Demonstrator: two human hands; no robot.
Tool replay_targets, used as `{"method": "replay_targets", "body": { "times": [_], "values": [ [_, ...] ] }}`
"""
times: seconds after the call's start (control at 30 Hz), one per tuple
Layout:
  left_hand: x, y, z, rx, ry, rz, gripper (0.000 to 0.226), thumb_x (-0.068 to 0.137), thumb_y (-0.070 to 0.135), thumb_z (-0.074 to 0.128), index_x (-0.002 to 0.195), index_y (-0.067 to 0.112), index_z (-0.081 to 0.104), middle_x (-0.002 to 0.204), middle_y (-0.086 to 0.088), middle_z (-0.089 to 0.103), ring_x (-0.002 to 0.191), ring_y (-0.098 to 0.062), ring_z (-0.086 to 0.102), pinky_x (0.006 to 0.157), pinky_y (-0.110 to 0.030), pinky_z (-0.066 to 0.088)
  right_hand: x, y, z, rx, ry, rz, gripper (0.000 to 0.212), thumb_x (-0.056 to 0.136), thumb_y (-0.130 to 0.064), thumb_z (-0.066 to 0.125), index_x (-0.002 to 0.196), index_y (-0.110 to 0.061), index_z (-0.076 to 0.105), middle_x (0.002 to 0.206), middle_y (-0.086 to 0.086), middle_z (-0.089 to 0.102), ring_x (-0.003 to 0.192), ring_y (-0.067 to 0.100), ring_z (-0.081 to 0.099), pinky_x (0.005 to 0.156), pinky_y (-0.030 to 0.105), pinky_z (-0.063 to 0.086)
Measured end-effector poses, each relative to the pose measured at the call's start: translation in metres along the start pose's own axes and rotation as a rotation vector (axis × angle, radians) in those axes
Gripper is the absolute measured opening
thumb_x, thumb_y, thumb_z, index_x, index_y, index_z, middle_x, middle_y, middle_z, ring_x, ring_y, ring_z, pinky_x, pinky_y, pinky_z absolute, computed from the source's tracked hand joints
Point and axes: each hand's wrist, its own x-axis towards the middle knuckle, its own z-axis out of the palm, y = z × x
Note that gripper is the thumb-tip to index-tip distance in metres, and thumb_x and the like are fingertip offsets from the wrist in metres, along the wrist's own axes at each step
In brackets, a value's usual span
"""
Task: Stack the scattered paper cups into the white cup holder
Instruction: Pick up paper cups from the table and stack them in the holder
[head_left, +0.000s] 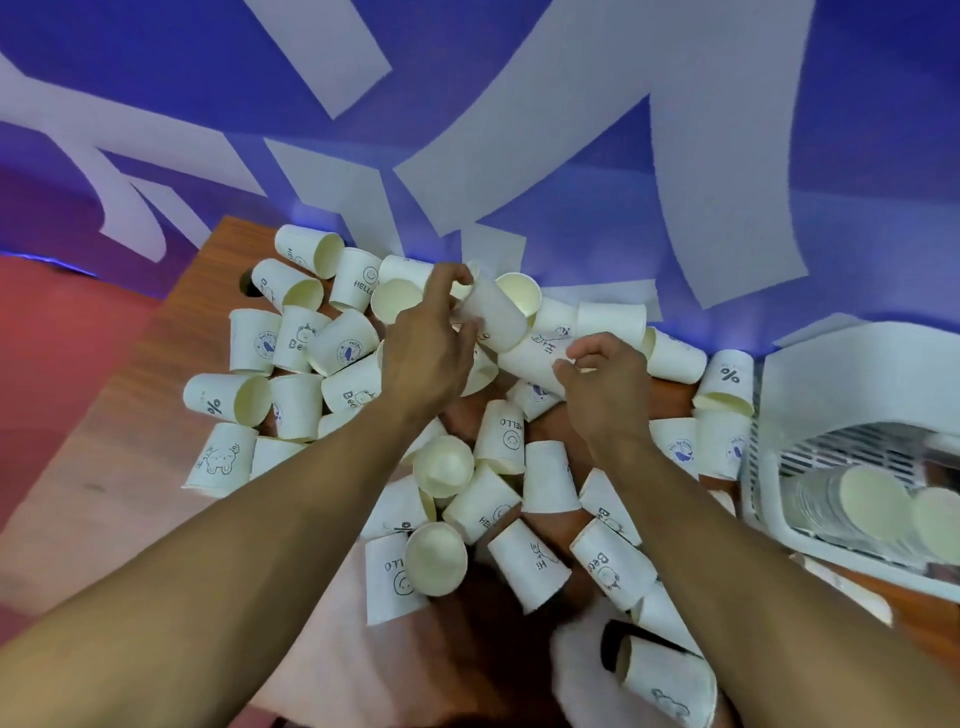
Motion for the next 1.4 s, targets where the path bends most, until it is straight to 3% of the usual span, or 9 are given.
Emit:
{"method": "replay_targets", "body": {
  "times": [0.2, 0.43, 0.57, 0.8, 0.87, 0.97, 1.07, 1.3, 1.4],
  "values": [
    [-0.027, 0.042, -0.01, 0.059, -0.004, 0.073, 0.017, 0.094, 0.032, 0.056, 0.109, 0.024, 0.054, 0.084, -0.001, 0.067, 0.076, -0.026, 0.06, 0.066, -0.04, 0.05, -0.041, 0.0, -0.064, -0.032, 0.157, -0.104, 0.03, 0.079, -0.015, 0.069, 0.104, -0.021, 0.054, 0.092, -0.004, 0.068, 0.084, 0.014, 0.064, 0.071, 0.019, 0.044],
    [-0.064, 0.101, 0.001, 0.041, 0.038, 0.207, 0.018, 0.092, 0.034, 0.062, 0.102, 0.021, 0.07, 0.102, 0.003, 0.067, 0.08, -0.015, 0.06, 0.067, -0.028, 0.044, -0.08, 0.03, -0.14, -0.18, 0.326, -0.247, 0.027, 0.081, -0.019, 0.07, 0.107, -0.016, 0.063, 0.095, 0.001, 0.072, 0.088, 0.019, 0.067, 0.089, 0.032, 0.047],
    [-0.083, 0.133, 0.023, 0.038, 0.004, 0.292, 0.02, 0.091, 0.038, 0.065, 0.1, 0.023, 0.074, 0.108, 0.008, 0.061, 0.076, -0.007, 0.055, 0.066, -0.027, 0.045, -0.094, 0.053, -0.18, -0.261, 0.4, -0.298, 0.016, 0.085, -0.024, 0.066, 0.101, -0.02, 0.065, 0.089, -0.003, 0.071, 0.081, 0.021, 0.064, 0.077, 0.028, 0.044],
    [-0.117, 0.198, 0.075, -0.033, -0.071, 0.434, 0.018, 0.094, 0.026, 0.062, 0.104, 0.016, 0.073, 0.098, 0.001, 0.066, 0.085, -0.017, 0.059, 0.071, -0.028, 0.044, -0.106, 0.094, -0.254, -0.402, 0.517, -0.384, 0.013, 0.087, -0.02, 0.065, 0.099, -0.016, 0.064, 0.081, 0.004, 0.068, 0.074, 0.026, 0.061, 0.069, 0.036, 0.048],
    [-0.125, 0.213, 0.09, -0.003, -0.084, 0.466, 0.019, 0.094, 0.025, 0.061, 0.107, 0.018, 0.072, 0.098, 0.0, 0.067, 0.087, -0.019, 0.06, 0.072, -0.029, 0.047, -0.105, 0.107, -0.275, -0.416, 0.543, -0.385, 0.012, 0.086, -0.017, 0.065, 0.097, -0.014, 0.064, 0.082, 0.0, 0.064, 0.073, 0.023, 0.059, 0.069, 0.032, 0.044],
    [-0.134, 0.233, 0.113, 0.03, -0.101, 0.515, 0.019, 0.093, 0.028, 0.061, 0.11, 0.023, 0.069, 0.098, 0.003, 0.067, 0.085, -0.017, 0.061, 0.071, -0.029, 0.049, -0.102, 0.128, -0.303, -0.468, 0.579, -0.388, 0.011, 0.085, -0.016, 0.067, 0.095, -0.015, 0.064, 0.083, -0.002, 0.06, 0.072, 0.021, 0.057, 0.075, 0.038, 0.049],
    [-0.143, 0.251, 0.134, 0.029, -0.134, 0.529, 0.019, 0.093, 0.029, 0.06, 0.109, 0.025, 0.068, 0.098, 0.006, 0.067, 0.082, -0.015, 0.062, 0.068, -0.029, 0.05, -0.095, 0.146, -0.324, -0.501, 0.585, -0.374, 0.013, 0.083, -0.015, 0.067, 0.096, -0.015, 0.065, 0.088, 0.002, 0.063, 0.073, 0.025, 0.059, 0.062, 0.036, 0.049],
    [-0.154, 0.27, 0.173, 0.048, -0.16, 0.525, 0.017, 0.091, 0.029, 0.063, 0.106, 0.025, 0.071, 0.1, 0.006, 0.071, 0.082, -0.014, 0.063, 0.067, -0.027, 0.051, -0.071, 0.182, -0.342, -0.512, 0.511, -0.338, 0.015, 0.081, -0.013, 0.068, 0.096, -0.016, 0.07, 0.093, 0.001, 0.066, 0.095, 0.029, 0.062, 0.065, 0.038, 0.051],
    [-0.156, 0.273, 0.187, 0.073, -0.159, 0.511, 0.015, 0.091, 0.03, 0.063, 0.103, 0.027, 0.071, 0.099, 0.008, 0.071, 0.084, -0.014, 0.063, 0.067, -0.027, 0.051, -0.066, 0.192, -0.344, -0.478, 0.503, -0.376, 0.018, 0.078, -0.008, 0.071, 0.094, -0.015, 0.072, 0.092, 0.003, 0.068, 0.089, 0.028, 0.064, 0.063, 0.038, 0.053]
  ]
}}
